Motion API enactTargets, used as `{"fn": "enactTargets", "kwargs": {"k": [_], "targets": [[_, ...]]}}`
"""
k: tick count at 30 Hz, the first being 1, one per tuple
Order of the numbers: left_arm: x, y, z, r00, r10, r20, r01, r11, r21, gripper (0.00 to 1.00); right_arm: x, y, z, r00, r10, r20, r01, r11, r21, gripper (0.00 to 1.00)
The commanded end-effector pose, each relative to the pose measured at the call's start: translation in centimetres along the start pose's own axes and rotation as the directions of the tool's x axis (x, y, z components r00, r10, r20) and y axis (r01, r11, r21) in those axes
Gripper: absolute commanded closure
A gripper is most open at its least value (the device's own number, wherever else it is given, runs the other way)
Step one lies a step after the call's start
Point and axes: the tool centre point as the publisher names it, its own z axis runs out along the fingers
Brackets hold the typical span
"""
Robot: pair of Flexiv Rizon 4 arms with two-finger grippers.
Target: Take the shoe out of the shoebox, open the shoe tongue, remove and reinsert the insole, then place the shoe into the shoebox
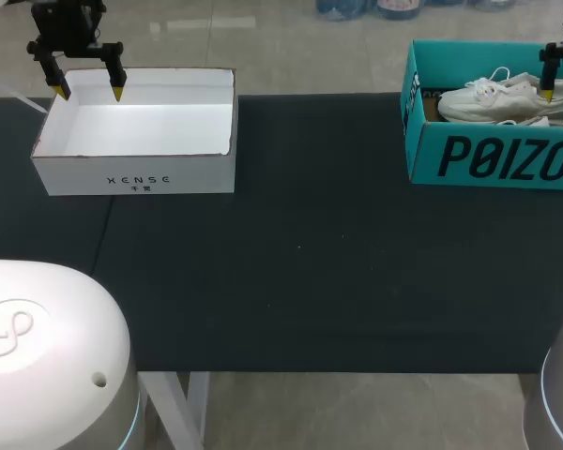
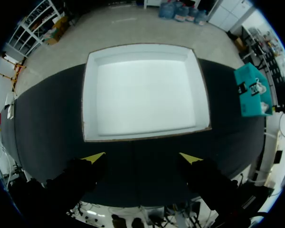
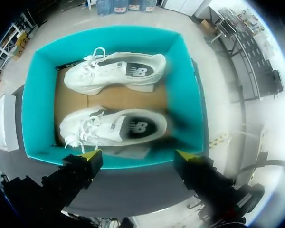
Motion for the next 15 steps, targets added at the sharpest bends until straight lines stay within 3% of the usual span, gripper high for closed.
{"fn": "enactTargets", "kwargs": {"k": [1,8,15], "targets": [[0.0,0.1,0.0,1.000,0.000,0.003,0.000,1.000,0.001,0.00,-1.2,0.1,1.6,1.000,-0.009,-0.018,0.009,1.000,-0.004,0.00],[0.0,0.1,0.0,1.000,0.000,0.003,0.000,1.000,0.001,0.00,-2.0,0.2,4.3,0.998,-0.045,-0.032,0.043,0.998,-0.044,0.00],[0.0,0.1,0.0,1.000,0.000,0.003,0.000,1.000,0.001,0.00,-3.3,1.0,5.7,0.999,-0.053,-0.009,0.052,0.996,-0.067,0.00]]}}
